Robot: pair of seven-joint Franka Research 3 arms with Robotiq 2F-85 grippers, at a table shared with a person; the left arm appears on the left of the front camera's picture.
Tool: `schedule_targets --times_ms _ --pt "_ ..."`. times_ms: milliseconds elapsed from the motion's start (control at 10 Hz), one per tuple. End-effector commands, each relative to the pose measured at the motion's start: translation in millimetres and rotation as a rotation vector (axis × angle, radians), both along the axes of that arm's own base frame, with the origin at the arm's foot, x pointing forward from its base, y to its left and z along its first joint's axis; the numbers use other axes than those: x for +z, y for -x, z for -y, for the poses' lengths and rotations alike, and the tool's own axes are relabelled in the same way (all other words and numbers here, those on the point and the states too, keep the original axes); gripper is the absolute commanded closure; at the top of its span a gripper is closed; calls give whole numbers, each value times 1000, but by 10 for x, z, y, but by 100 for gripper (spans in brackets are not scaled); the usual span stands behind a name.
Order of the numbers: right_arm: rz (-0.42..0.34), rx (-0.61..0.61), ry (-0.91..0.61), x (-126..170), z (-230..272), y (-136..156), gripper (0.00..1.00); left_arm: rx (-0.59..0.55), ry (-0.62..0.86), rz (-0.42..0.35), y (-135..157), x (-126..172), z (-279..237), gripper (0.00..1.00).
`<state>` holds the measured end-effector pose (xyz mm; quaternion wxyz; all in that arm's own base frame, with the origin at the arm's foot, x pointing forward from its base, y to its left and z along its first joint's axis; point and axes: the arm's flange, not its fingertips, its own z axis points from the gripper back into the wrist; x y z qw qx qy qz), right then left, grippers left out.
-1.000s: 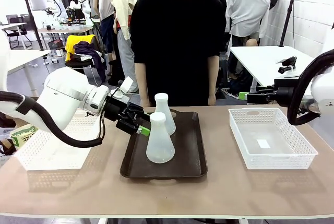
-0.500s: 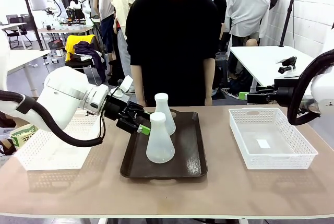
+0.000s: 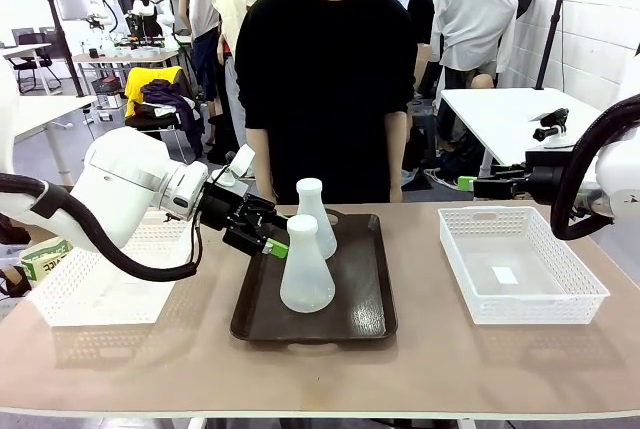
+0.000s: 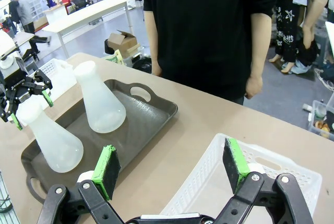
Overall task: Prepare the laboratory tools.
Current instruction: Place the picked Big flask upright in the Handle tray as directed by the person.
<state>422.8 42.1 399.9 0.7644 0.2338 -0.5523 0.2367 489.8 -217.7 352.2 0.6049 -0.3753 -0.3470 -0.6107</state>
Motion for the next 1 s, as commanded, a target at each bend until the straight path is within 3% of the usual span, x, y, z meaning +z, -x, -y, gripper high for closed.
schedule_targets --times_ms 0,900 --pt "-13 -1 -5 -6 1 8 0 4 21 23 11 -4 11 0" --pt "-13 -1 -5 -6 1 8 0 4 21 23 11 -4 11 0"
